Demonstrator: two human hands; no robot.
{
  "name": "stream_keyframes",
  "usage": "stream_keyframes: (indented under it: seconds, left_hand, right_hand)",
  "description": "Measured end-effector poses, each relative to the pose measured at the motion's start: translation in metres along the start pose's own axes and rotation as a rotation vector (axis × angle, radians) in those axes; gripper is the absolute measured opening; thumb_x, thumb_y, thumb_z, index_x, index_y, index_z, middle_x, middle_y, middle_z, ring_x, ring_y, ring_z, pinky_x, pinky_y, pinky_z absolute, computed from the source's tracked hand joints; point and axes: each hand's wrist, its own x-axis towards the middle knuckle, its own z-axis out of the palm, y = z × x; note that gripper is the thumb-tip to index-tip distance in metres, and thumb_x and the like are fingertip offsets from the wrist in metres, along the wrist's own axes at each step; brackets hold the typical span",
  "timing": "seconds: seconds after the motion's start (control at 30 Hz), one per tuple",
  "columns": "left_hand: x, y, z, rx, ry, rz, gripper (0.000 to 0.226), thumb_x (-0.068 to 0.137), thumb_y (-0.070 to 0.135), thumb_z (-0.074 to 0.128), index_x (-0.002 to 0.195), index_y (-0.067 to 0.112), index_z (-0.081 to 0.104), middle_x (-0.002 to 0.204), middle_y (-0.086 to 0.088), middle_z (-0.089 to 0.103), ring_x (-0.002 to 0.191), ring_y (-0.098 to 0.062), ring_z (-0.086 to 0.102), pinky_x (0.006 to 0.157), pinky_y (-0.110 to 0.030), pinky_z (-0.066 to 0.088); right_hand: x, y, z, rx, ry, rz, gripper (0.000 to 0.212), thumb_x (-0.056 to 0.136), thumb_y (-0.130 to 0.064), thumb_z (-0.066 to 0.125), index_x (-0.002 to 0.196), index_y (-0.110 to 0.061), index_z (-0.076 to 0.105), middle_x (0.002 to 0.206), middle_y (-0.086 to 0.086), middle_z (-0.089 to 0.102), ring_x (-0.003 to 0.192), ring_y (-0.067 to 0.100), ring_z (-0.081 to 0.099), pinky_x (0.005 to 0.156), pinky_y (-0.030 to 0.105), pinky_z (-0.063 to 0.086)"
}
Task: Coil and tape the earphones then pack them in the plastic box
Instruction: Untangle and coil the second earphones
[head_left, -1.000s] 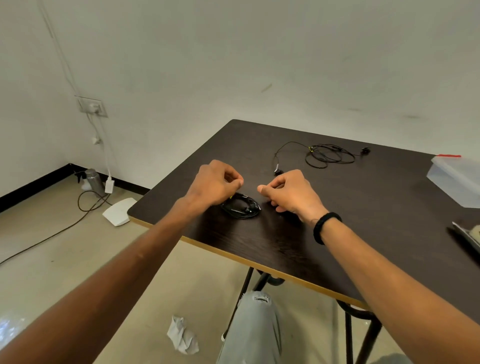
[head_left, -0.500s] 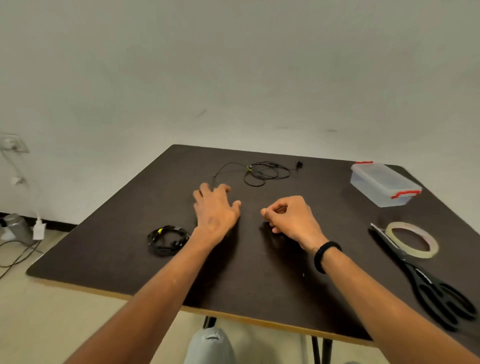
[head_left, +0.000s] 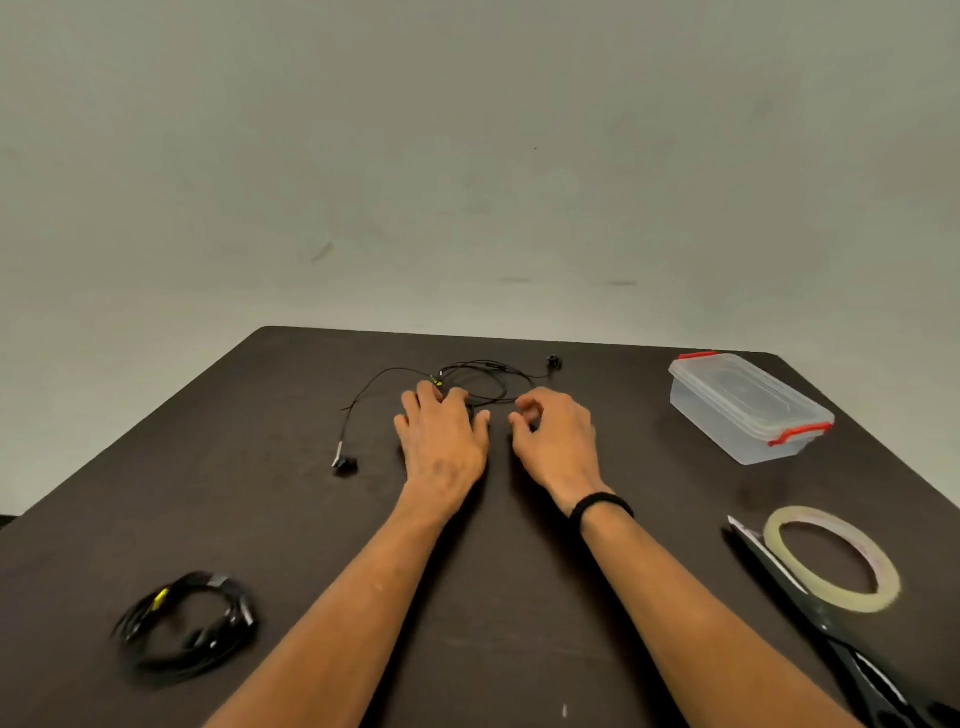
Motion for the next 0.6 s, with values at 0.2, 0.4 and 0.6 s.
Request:
stream_keyframes:
  seconds: [0.2,0.4,0.6]
  left_hand:
    - [0.013,-0.007,0.002,0.074,0.088,-0.036,0.02,0.101,0.042,0.058,0.11,0.027,0.069,0.12,-0.001,0.063,0.116,-0.026,0.05,0.093,-0.042,0.034]
    - [0.012,-0.007,0.0,-0.084,0.141,0.034,0.011,0.104,0.028,0.051,0.103,0.024,0.061,0.101,0.004,0.067,0.103,-0.022,0.054,0.088,-0.038,0.029]
    - [0.014,-0.011,-0.03,-0.795,0.578,-0.044,0.009,0.108,0.018,0.048,0.108,0.013,0.057,0.075,0.005,0.066,0.067,-0.008,0.064,0.069,-0.029,0.053]
  right_hand:
    - [0.042,0.004,0.022,-0.224,-0.17,-0.214,0.032,0.101,-0.034,0.065,0.132,-0.028,0.071,0.132,-0.001,0.062,0.121,0.024,0.059,0.092,0.041,0.055]
    - [0.049,0.006,0.027,-0.218,-0.206,-0.246,0.012,0.104,-0.025,0.06,0.109,-0.019,0.069,0.119,0.004,0.055,0.116,0.026,0.051,0.084,0.039,0.051]
    - [0.025,0.016,0.0,0.237,0.146,-0.06,0.014,0.106,-0.01,0.049,0.098,-0.017,0.058,0.097,0.0,0.07,0.092,0.02,0.064,0.072,0.023,0.037]
